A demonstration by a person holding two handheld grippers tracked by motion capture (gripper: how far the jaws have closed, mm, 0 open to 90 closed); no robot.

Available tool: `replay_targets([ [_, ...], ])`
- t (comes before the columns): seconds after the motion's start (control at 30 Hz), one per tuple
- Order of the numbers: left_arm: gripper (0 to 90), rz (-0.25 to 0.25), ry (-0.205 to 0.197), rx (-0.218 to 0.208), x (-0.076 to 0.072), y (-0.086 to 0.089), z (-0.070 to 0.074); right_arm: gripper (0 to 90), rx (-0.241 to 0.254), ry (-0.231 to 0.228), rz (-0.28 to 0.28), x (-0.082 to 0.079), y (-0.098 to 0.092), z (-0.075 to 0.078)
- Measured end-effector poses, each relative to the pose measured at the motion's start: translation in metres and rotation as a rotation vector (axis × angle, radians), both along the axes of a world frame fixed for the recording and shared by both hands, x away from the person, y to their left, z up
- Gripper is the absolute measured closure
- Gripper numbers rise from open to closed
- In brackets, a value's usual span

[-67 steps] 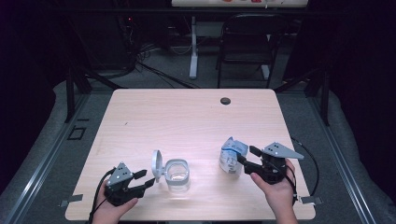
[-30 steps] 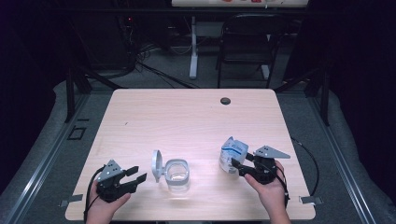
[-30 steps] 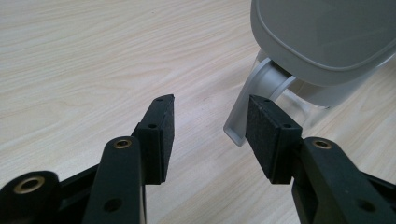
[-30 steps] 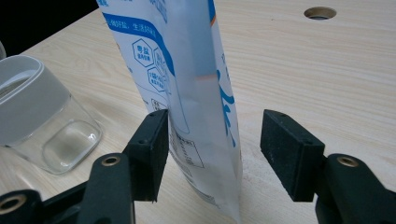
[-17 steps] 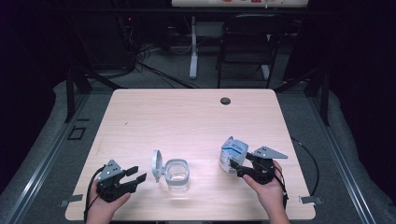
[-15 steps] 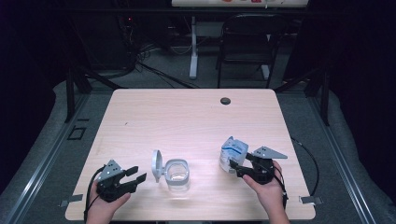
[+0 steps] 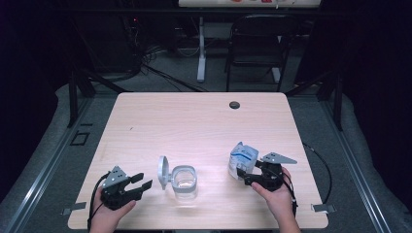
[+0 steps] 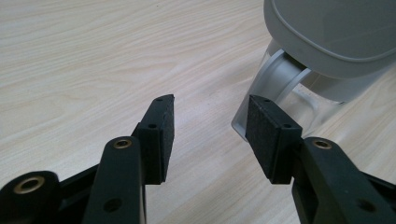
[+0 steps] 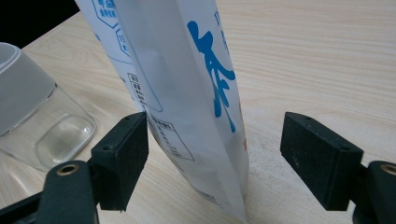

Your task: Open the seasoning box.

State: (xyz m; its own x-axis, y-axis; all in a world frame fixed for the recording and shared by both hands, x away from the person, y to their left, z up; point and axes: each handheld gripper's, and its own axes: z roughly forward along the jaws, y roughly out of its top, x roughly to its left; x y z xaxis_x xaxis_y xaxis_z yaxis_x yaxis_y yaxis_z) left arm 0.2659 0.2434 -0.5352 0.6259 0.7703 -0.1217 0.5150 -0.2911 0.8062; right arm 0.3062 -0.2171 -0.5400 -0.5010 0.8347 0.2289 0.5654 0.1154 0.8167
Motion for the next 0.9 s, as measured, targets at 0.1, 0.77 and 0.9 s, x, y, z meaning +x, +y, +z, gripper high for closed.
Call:
replay_targets([
  [0.1,52.7,0.001,0.000,0.000,0.0002,-0.0001,-0.0004,22.6,-0.010,0.013,0.011,0.0013,0.0011,-0.0014],
  [0.77,52.7,0.000,0.001,0.001,0.0008,-0.0001,-0.0018,22.0,-0.055,0.038,0.022,0.0054,0.0081,-0.0083],
  [0.9,52.7,-0.001,0.002,0.001,0.0007,-0.0005,-0.0020,24.7,-0.061,0.039,0.021,0.0052,0.0098,-0.0092],
])
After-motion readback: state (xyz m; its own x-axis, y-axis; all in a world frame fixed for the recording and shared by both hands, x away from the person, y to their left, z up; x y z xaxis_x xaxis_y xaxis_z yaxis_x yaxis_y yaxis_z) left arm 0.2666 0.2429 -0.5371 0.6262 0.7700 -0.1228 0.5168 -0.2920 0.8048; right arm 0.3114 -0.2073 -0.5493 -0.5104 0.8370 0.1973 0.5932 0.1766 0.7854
